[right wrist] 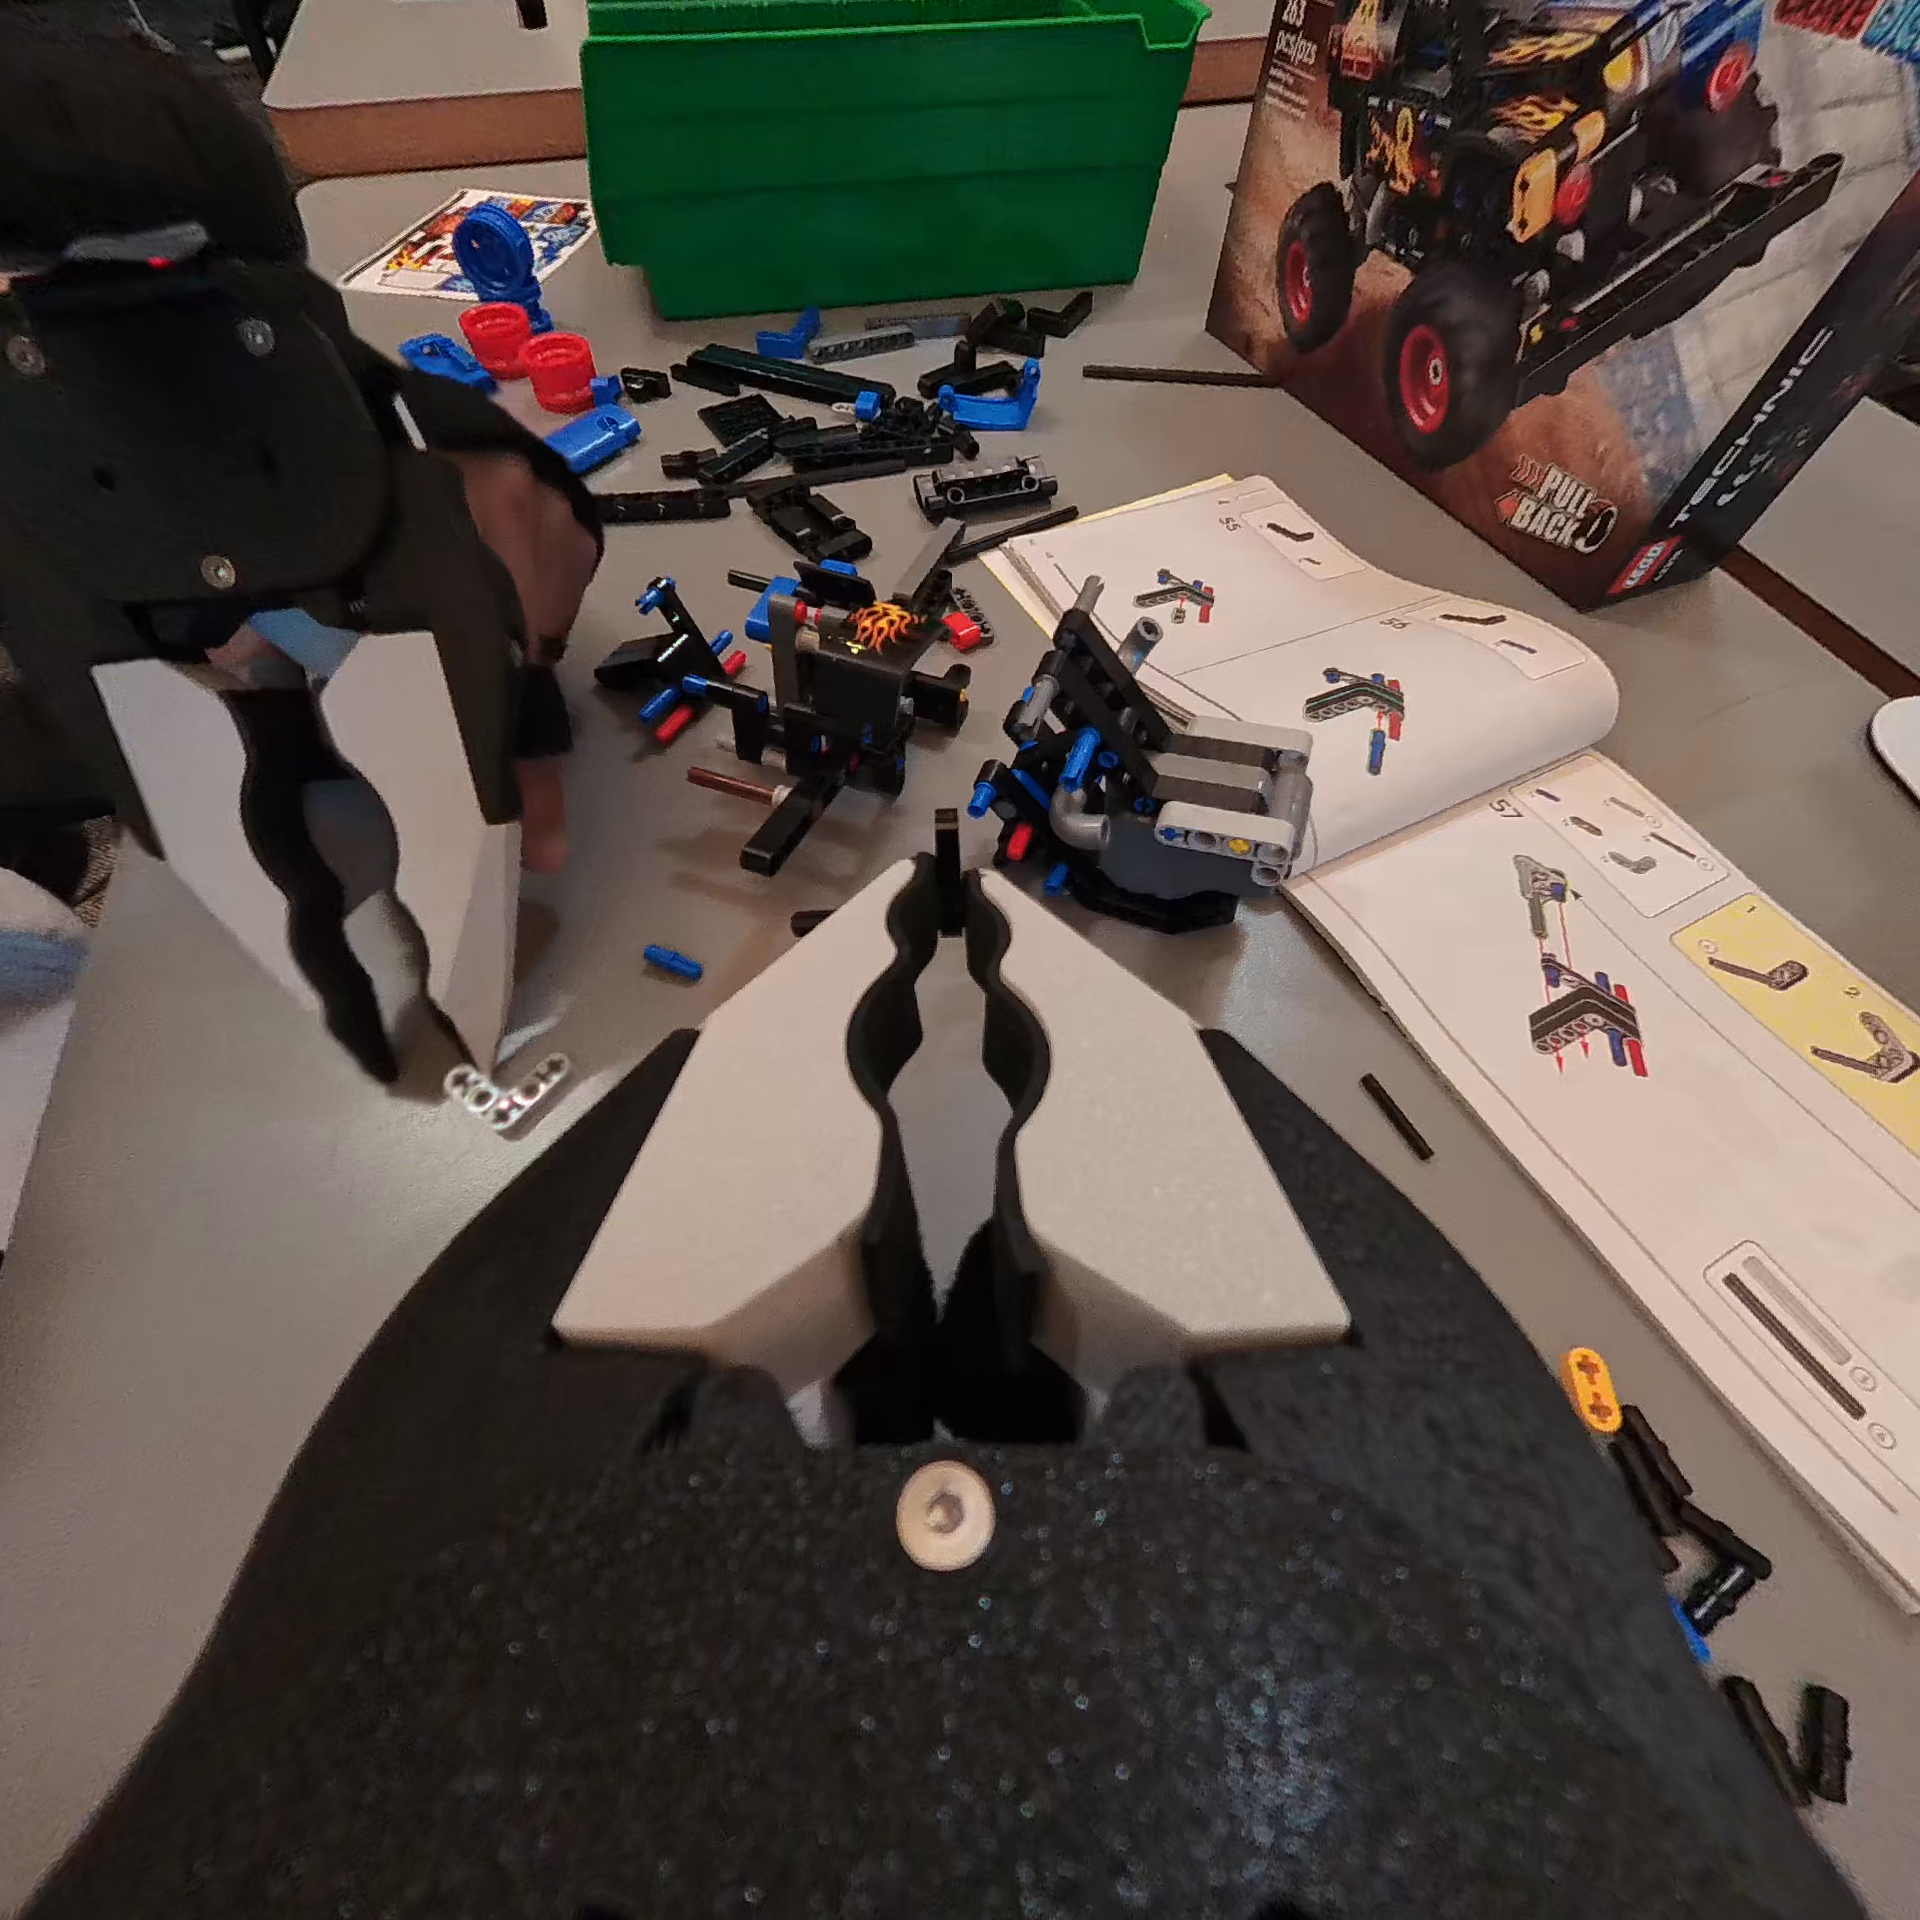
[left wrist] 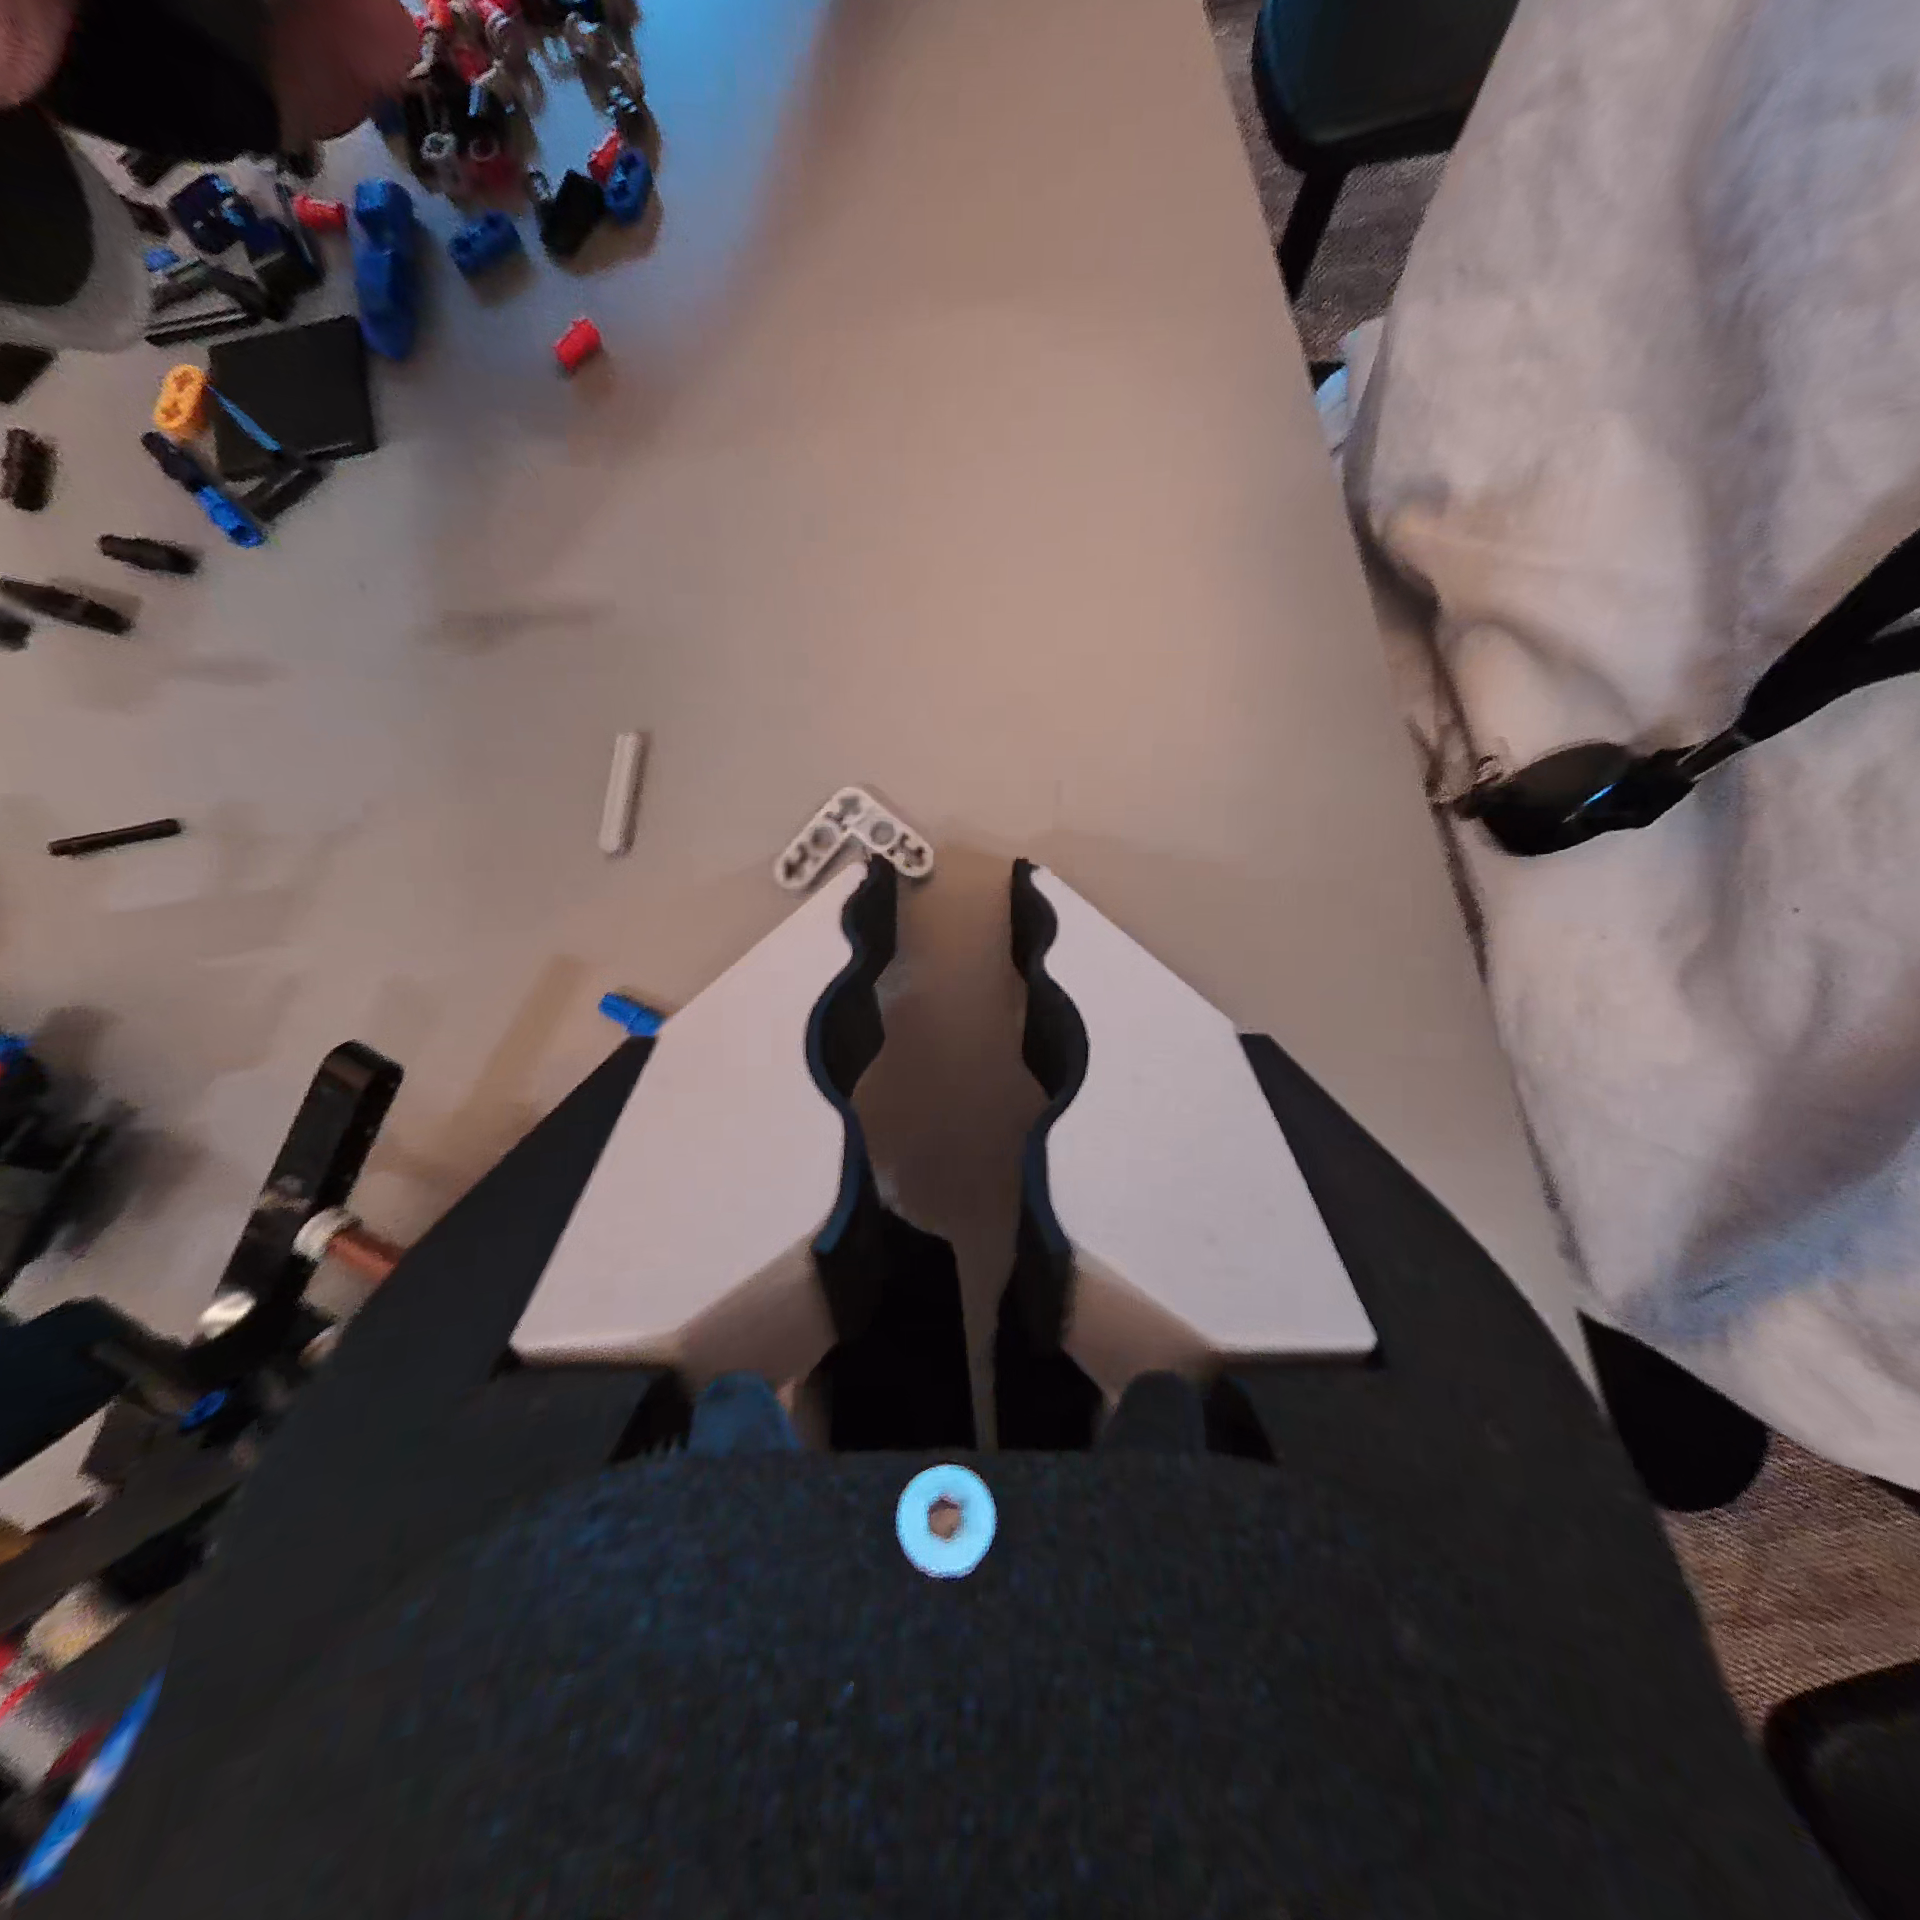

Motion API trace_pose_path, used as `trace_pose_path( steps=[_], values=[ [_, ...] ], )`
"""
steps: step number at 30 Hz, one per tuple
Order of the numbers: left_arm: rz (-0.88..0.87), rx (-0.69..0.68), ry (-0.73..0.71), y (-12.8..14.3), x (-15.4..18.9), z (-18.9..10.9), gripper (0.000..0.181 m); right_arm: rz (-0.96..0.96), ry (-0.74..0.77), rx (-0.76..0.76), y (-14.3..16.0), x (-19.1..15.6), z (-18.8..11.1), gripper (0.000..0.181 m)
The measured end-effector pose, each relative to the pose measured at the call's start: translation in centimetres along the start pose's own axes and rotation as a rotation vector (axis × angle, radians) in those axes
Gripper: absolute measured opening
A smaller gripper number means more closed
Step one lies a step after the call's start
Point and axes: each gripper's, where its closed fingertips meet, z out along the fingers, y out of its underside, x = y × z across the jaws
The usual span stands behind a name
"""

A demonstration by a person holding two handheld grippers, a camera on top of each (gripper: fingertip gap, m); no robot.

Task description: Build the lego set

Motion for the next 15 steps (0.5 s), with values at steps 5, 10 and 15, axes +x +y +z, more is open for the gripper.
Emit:
trace_pose_path(
  steps=[5,10,15],
  values=[
    [-0.028,0.07,-0.028,-1.0,-1.0,-0.6,0.027,0.008,-0.009,-0.004,0.1,0.0,0.1,0.003],
    [0.01,0.034,-0.087,-0.5,-2.5,-0.4,0.022,0.032,-0.028,0.008,-0.1,-0.1,0.0,0.003],
    [0.017,0.021,-0.045,-0.6,-2.1,0.8,0.008,0.026,-0.044,0.004,-0.1,-0.6,0.0,0.003]
  ],
)
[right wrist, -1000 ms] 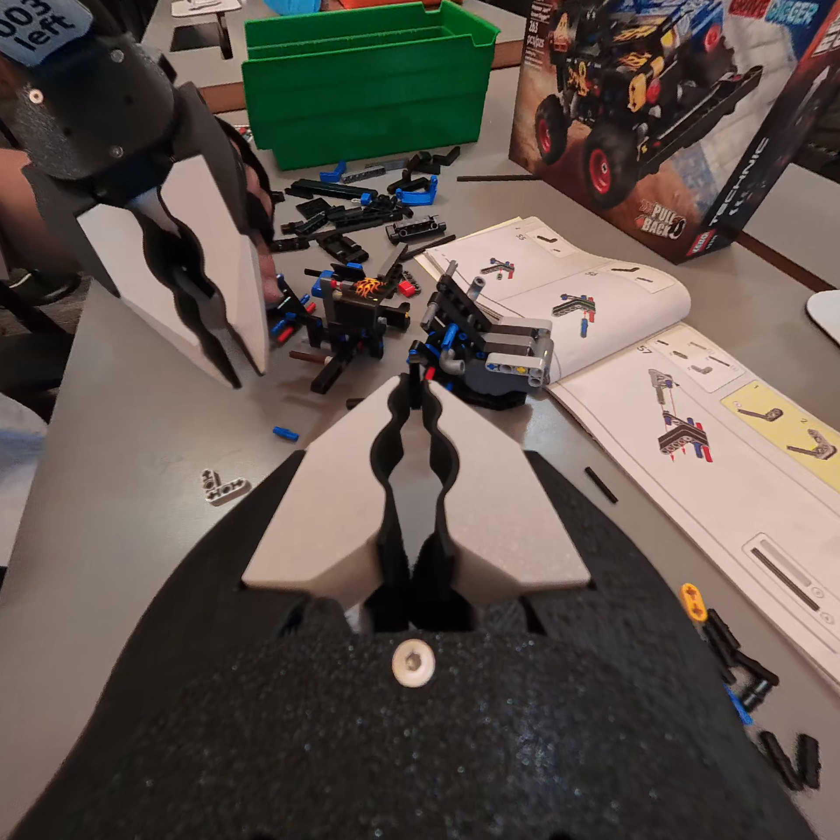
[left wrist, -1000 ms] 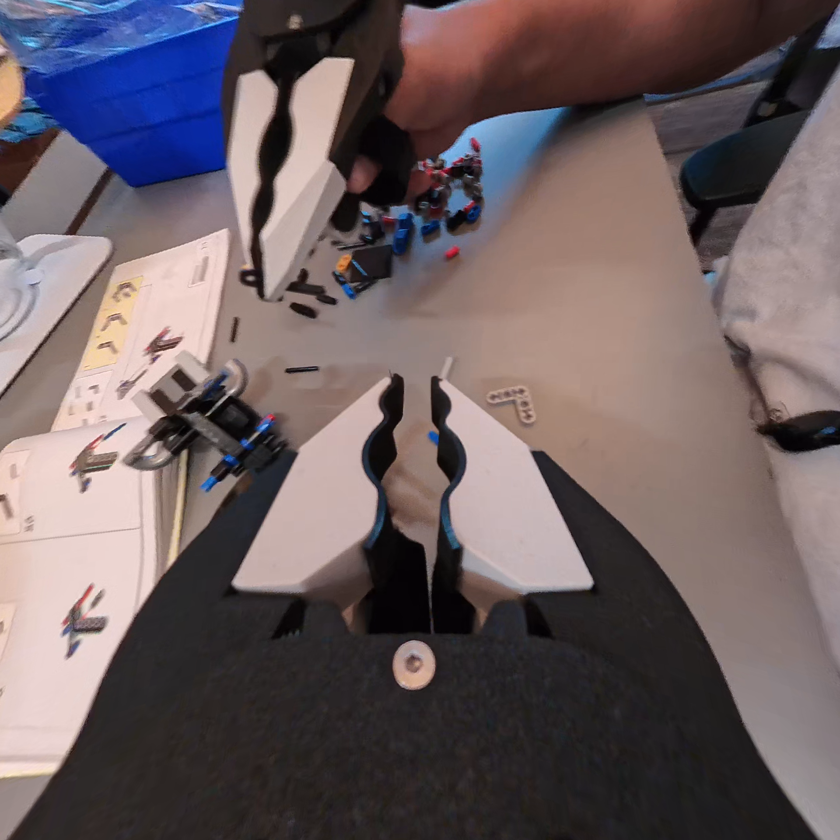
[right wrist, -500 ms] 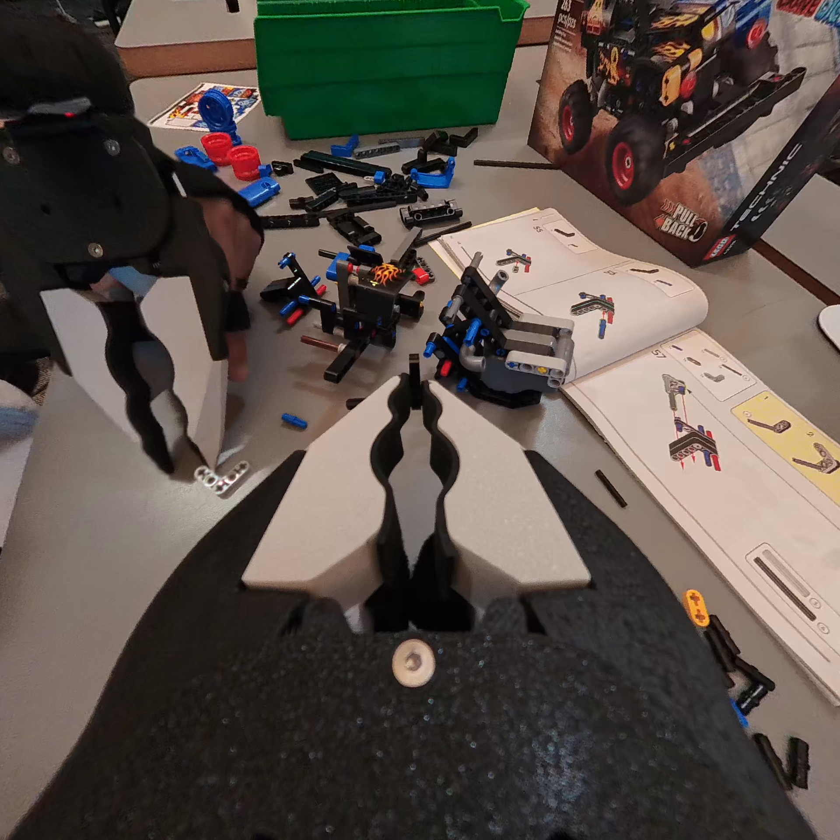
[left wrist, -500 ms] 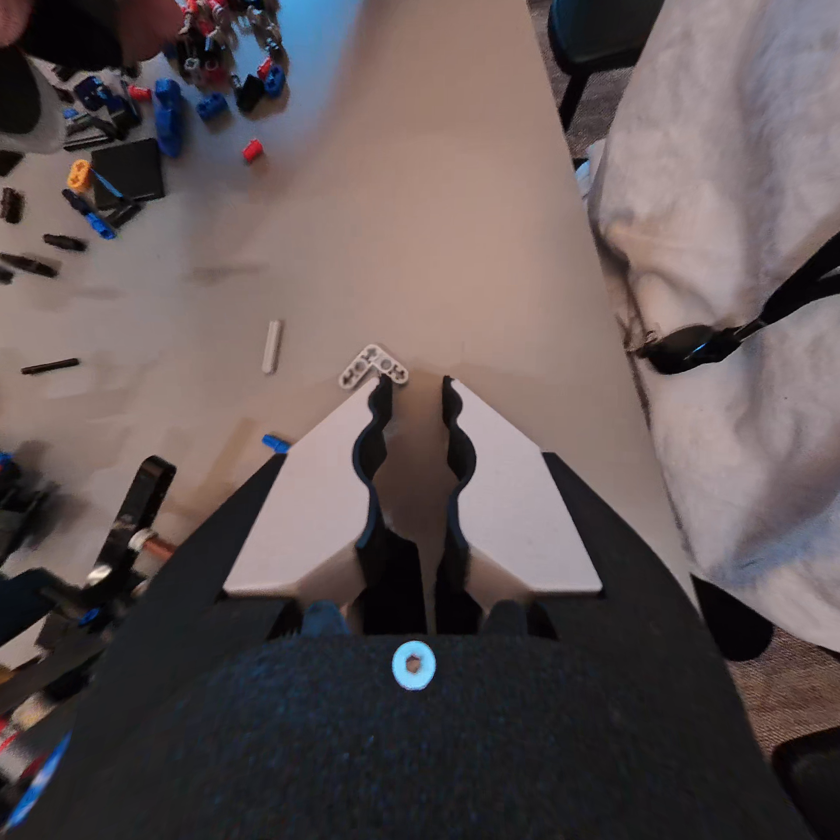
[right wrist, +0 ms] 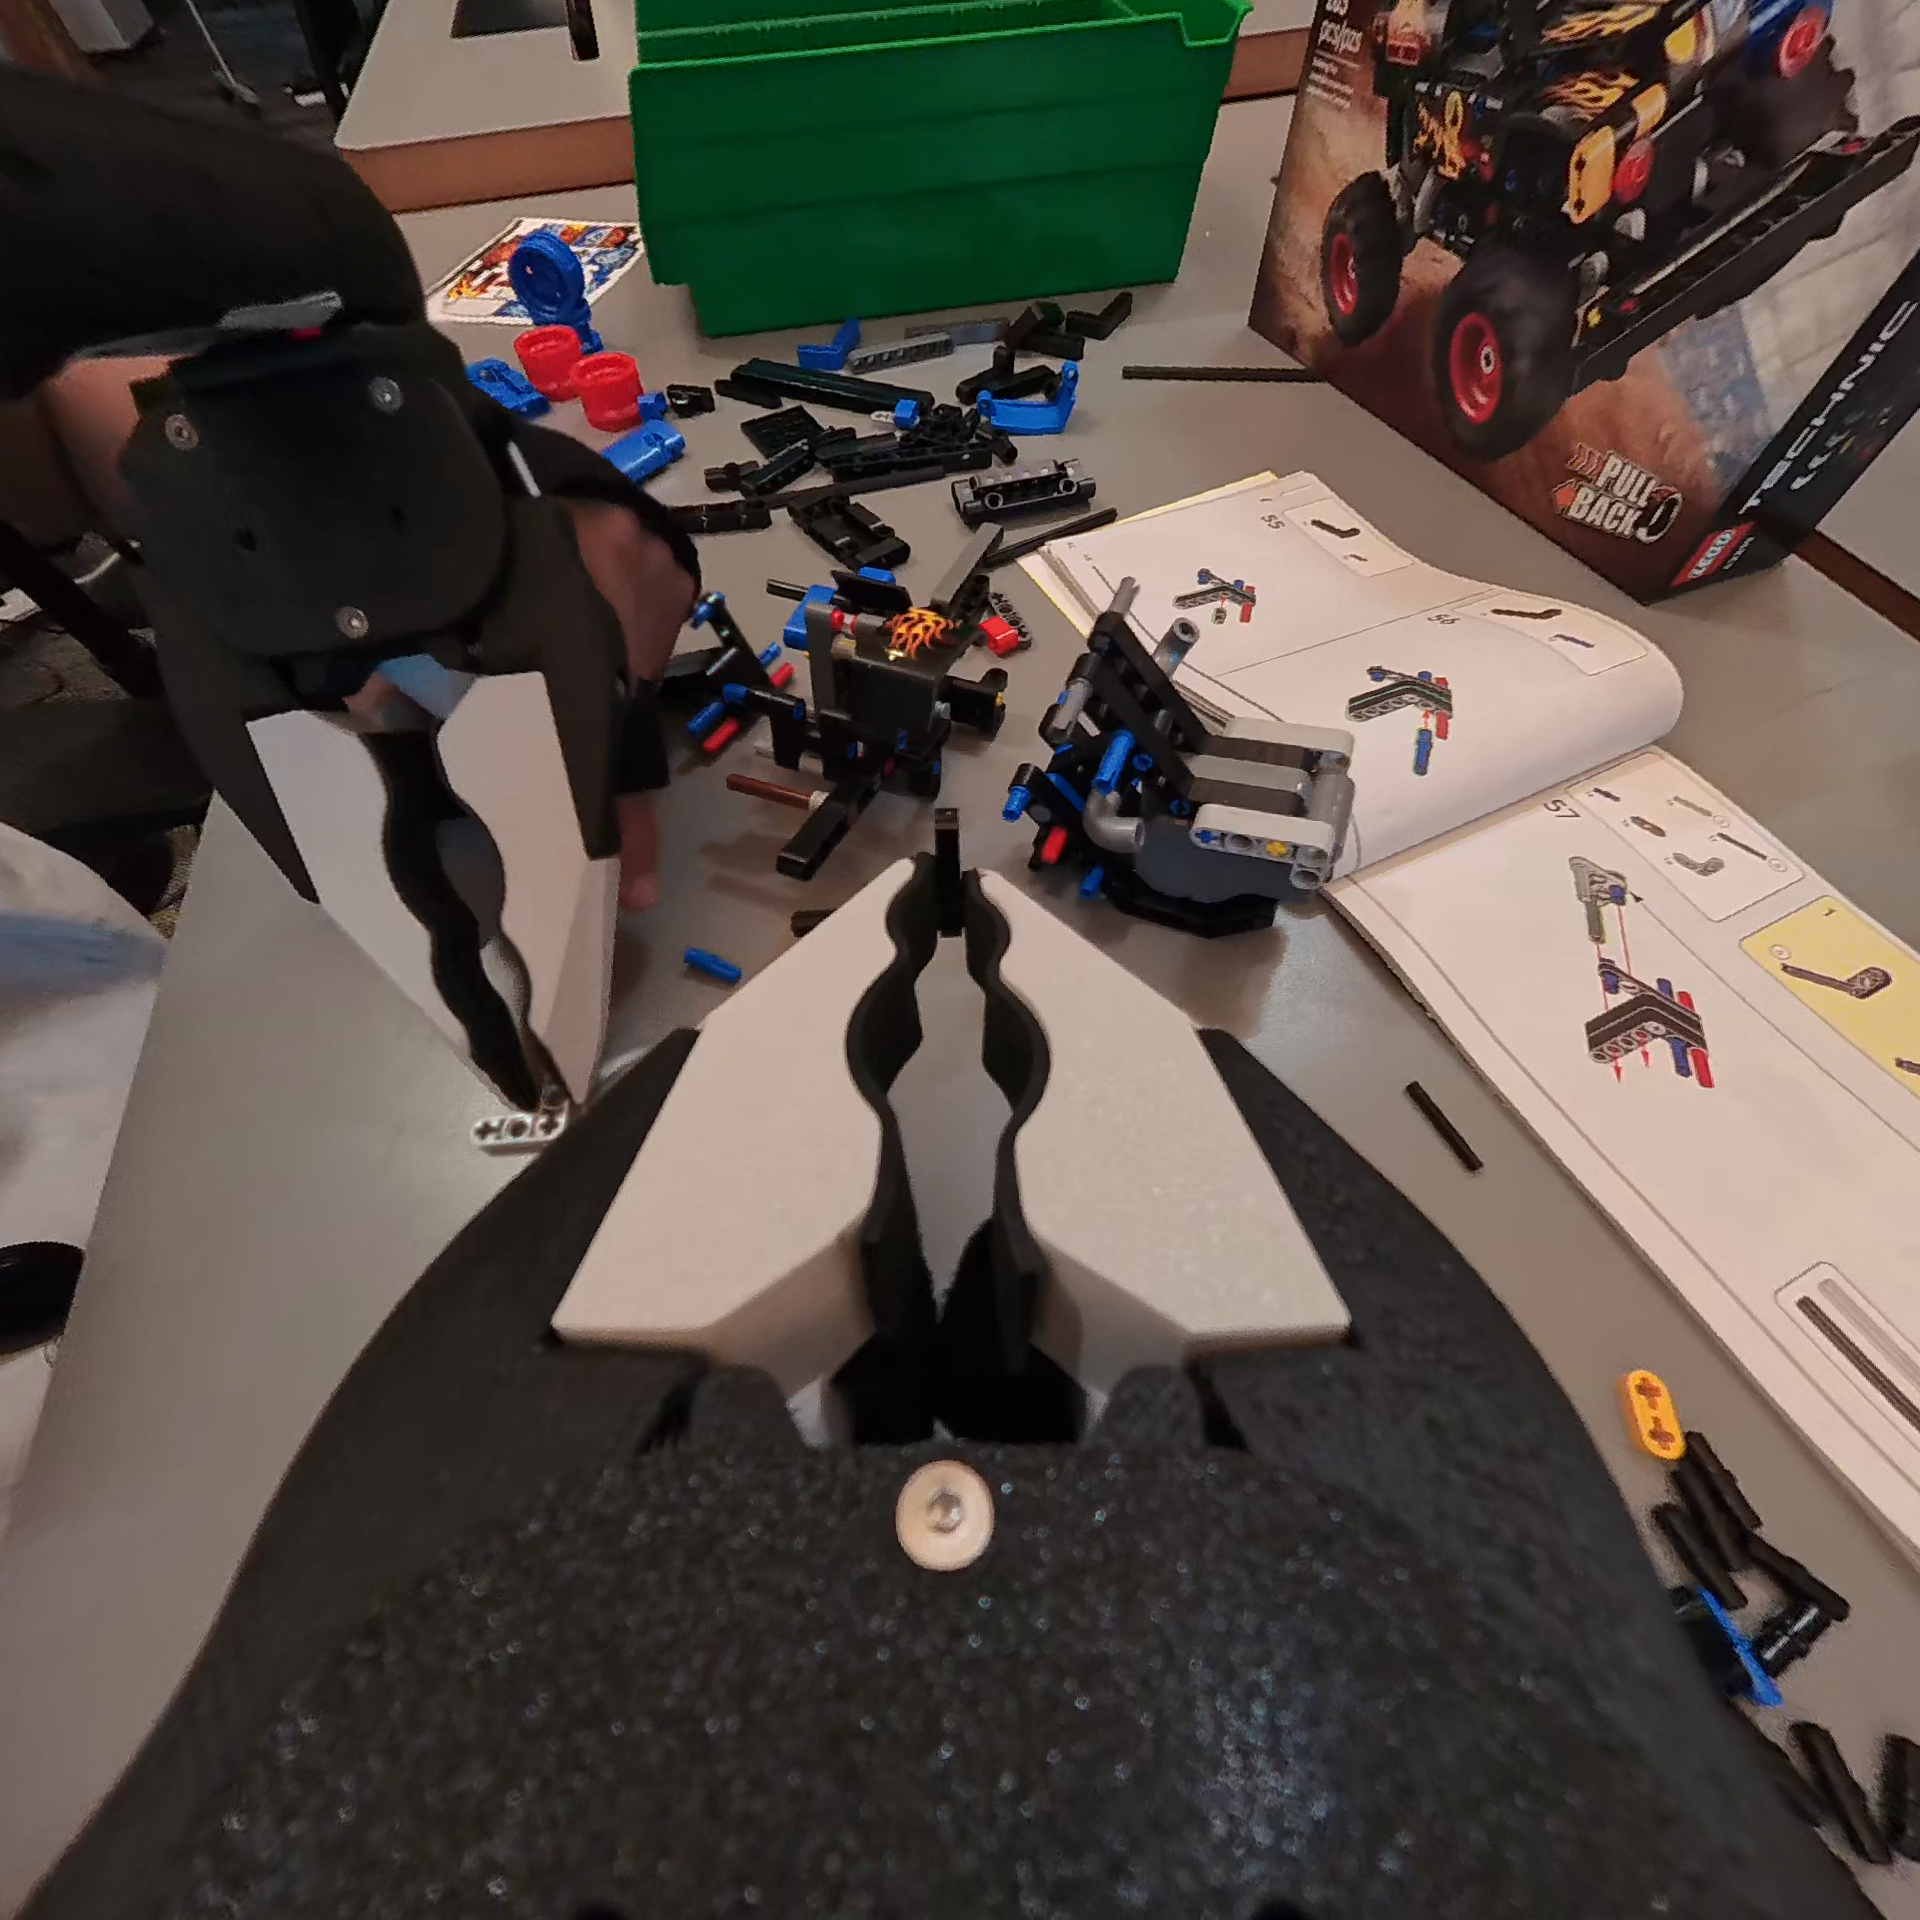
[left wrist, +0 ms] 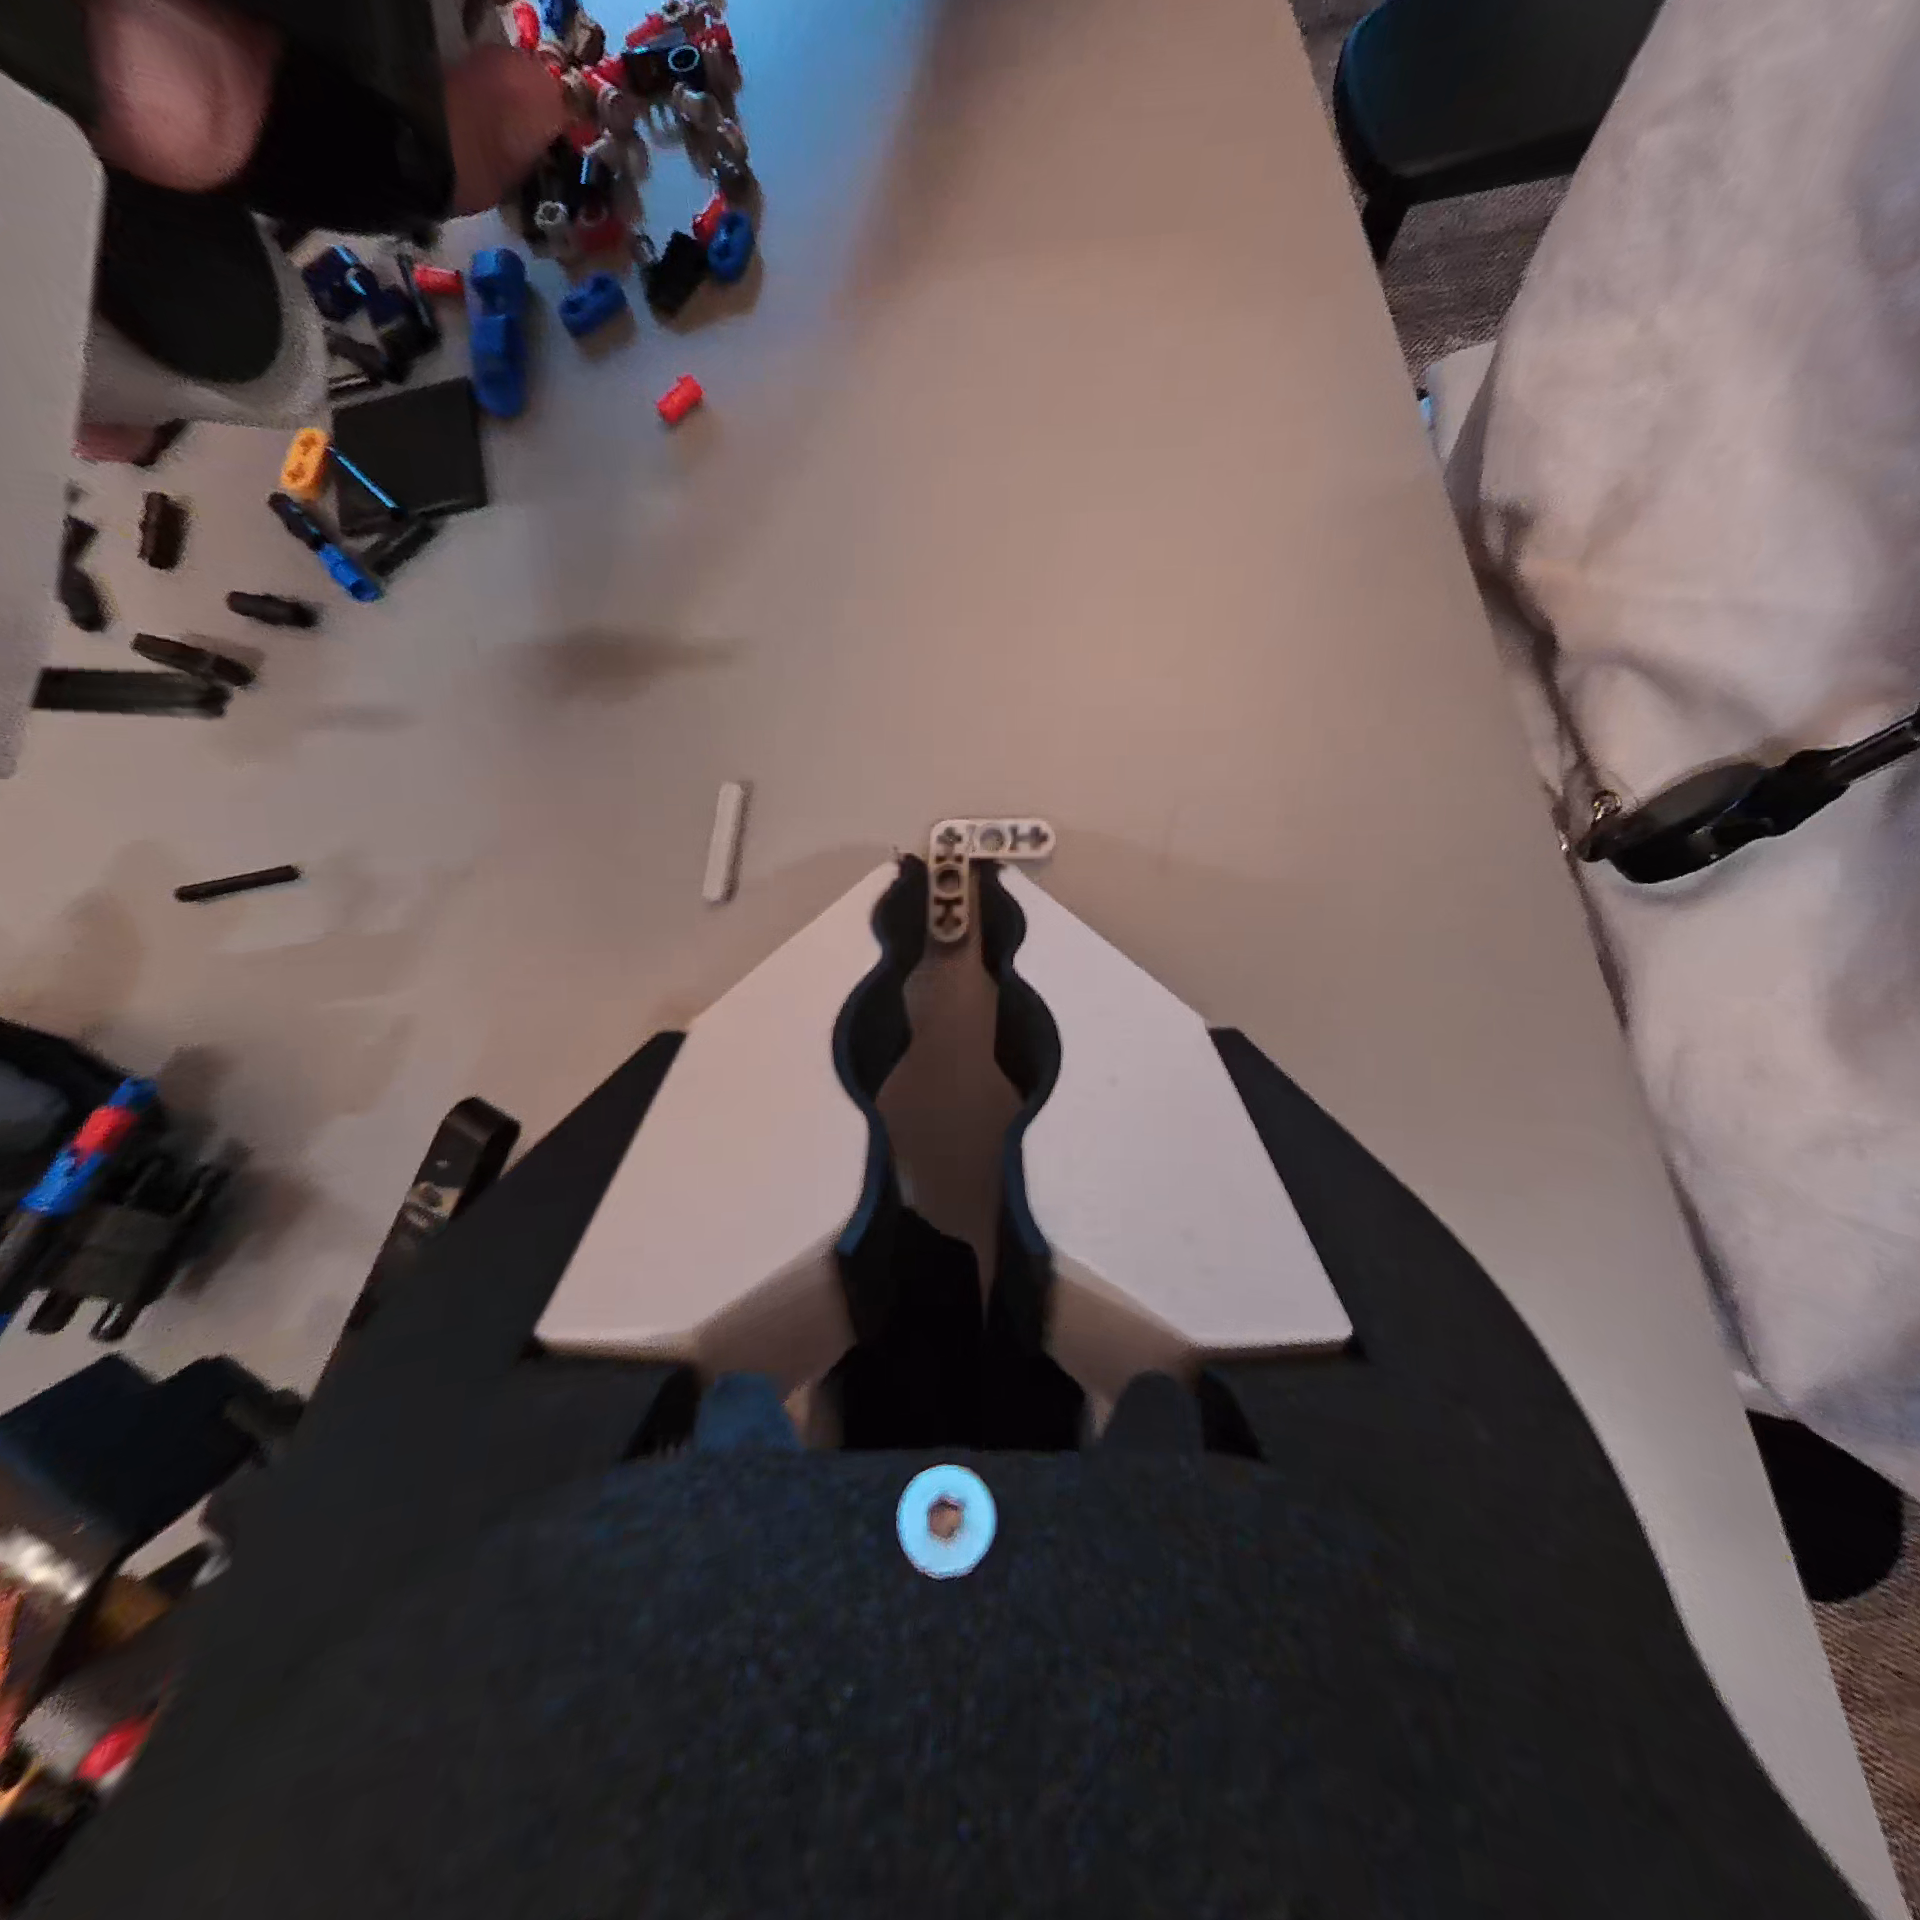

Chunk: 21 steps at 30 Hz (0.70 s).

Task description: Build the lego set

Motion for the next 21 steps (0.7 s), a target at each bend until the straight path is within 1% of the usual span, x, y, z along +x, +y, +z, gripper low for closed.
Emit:
trace_pose_path(
  steps=[2,3,5,6,8,10,12,13,15,17,21],
  values=[
    [0.01,0.009,0.003,-0.3,0.2,0.3,0.006,0.001,-0.005,-0.01,0.2,-0.2,0.1,0.003],
    [0.036,0.006,-0.029,-0.5,-0.1,0.4,0.006,0.011,-0.001,-0.012,0.2,-0.1,0.1,0.003],
    [0.1,0.01,-0.146,-0.8,-1.4,0.2,0.006,0.047,-0.009,-0.006,0.2,0.0,0.1,0.003],
    [0.124,0.047,-0.207,-1.5,-2.1,-0.4,0.006,0.071,-0.014,-0.004,0.2,0.2,0.0,0.003],
    [0.126,0.169,-0.344,-3.4,-4.1,-2.8,0.006,0.138,-0.017,0.003,0.2,0.7,-0.1,0.003],
    [0.123,0.261,-0.533,-4.6,-6.8,-6.0,0.005,0.237,-0.054,0.014,0.2,0.8,-0.3,0.003],
    [0.131,0.293,-0.66,-4.8,-8.3,-8.1,0.005,0.361,-0.117,0.045,-0.2,0.7,-0.3,0.003],
    [0.134,0.296,-0.699,-4.8,-8.7,-8.7,0.006,0.426,-0.153,0.064,-0.5,0.5,-0.3,0.003],
    [0.154,0.278,-0.76,-4.5,-9.1,-9.1,0.005,0.549,-0.223,0.109,-1.1,0.1,-0.2,0.003],
    [0.179,0.255,-0.798,-4.3,-9.3,-9.0,0.005,0.616,-0.26,0.117,-1.1,-0.2,0.1,0.003],
    [0.222,0.269,-0.817,-4.8,-8.8,-8.8,0.005,0.604,-0.264,0.1,-0.7,-0.7,0.8,0.003]
  ],
)
